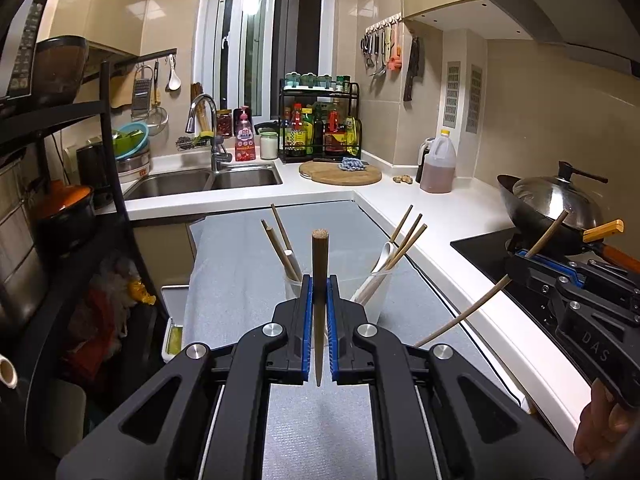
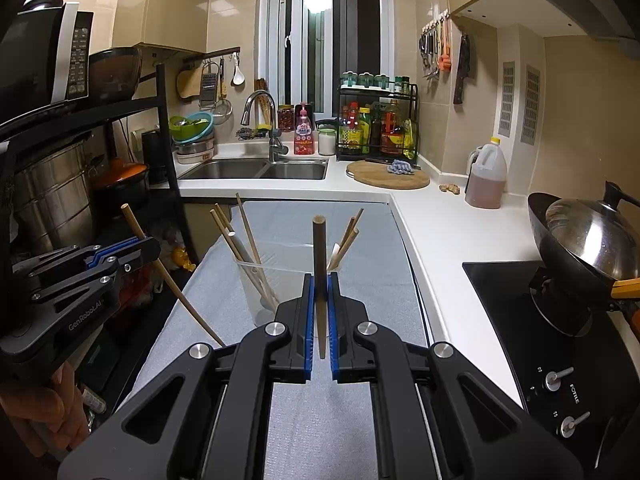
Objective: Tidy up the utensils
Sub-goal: 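Lift both chopsticks and carry them over the clear container, then open both tools to drop the chopsticks into the container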
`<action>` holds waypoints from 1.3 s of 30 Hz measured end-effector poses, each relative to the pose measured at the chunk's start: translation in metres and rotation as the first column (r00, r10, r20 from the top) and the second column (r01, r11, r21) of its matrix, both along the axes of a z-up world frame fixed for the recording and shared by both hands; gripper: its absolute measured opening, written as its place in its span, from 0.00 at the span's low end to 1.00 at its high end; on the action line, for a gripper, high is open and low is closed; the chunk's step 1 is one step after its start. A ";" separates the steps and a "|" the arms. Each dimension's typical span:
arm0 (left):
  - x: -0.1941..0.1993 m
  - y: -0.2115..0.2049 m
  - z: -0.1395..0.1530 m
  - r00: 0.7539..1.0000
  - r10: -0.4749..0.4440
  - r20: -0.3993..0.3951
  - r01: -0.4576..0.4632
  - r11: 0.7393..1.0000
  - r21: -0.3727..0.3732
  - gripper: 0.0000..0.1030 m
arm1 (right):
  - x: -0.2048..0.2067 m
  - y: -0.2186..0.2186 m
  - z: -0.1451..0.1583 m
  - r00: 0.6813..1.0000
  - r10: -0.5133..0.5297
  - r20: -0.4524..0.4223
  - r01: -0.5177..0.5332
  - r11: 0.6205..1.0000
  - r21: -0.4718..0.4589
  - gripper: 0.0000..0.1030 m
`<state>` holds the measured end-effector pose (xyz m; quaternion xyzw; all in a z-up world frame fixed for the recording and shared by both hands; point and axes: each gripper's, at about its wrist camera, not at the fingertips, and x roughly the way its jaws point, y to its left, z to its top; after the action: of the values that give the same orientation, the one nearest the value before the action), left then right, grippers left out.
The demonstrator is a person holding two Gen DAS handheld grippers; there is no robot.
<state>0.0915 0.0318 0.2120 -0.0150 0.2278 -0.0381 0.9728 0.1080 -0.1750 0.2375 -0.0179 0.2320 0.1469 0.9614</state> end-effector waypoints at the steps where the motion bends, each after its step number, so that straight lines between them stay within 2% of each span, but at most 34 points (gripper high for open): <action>1: 0.001 0.002 0.000 1.000 -0.003 -0.008 0.003 1.000 -0.009 0.06 | 0.000 0.001 0.001 1.000 0.002 -0.002 -0.002 1.000 0.000 0.06; 5: 0.009 0.008 0.005 0.999 -0.012 -0.034 0.011 1.000 -0.021 0.06 | 0.005 0.003 0.010 1.000 0.027 -0.008 -0.027 1.000 -0.005 0.06; 11: 0.023 0.018 0.030 0.999 -0.022 -0.043 0.020 0.999 -0.042 0.06 | 0.017 0.001 0.038 0.997 0.074 -0.009 -0.074 0.997 0.019 0.06; 18: 0.041 0.019 0.072 0.999 -0.053 -0.009 0.052 0.998 -0.047 0.06 | 0.037 0.001 0.076 0.994 0.112 0.016 -0.113 0.992 0.060 0.06; 22: 0.055 0.018 0.100 0.997 -0.063 0.041 0.065 0.996 -0.060 0.06 | 0.049 0.002 0.096 0.991 0.122 0.049 -0.125 0.989 0.074 0.06; 25: 0.069 0.016 0.107 0.997 -0.062 0.053 0.066 0.995 -0.072 0.06 | 0.066 0.007 0.103 0.991 0.120 0.060 -0.124 0.989 0.077 0.06; 30: 0.106 0.011 0.091 0.999 -0.054 0.004 0.054 0.996 -0.076 0.06 | 0.101 0.018 0.085 0.993 0.116 0.019 -0.117 0.991 0.059 0.06; 39: 0.155 0.005 0.018 0.989 -0.044 -0.143 0.038 0.998 -0.047 0.06 | 0.150 0.039 0.015 0.990 0.108 -0.088 -0.106 0.994 0.036 0.06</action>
<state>0.2462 0.0372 0.2296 -0.0343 0.2967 -0.0620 0.9523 0.2583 -0.1364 0.2520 -0.0088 0.2715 0.2024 0.9409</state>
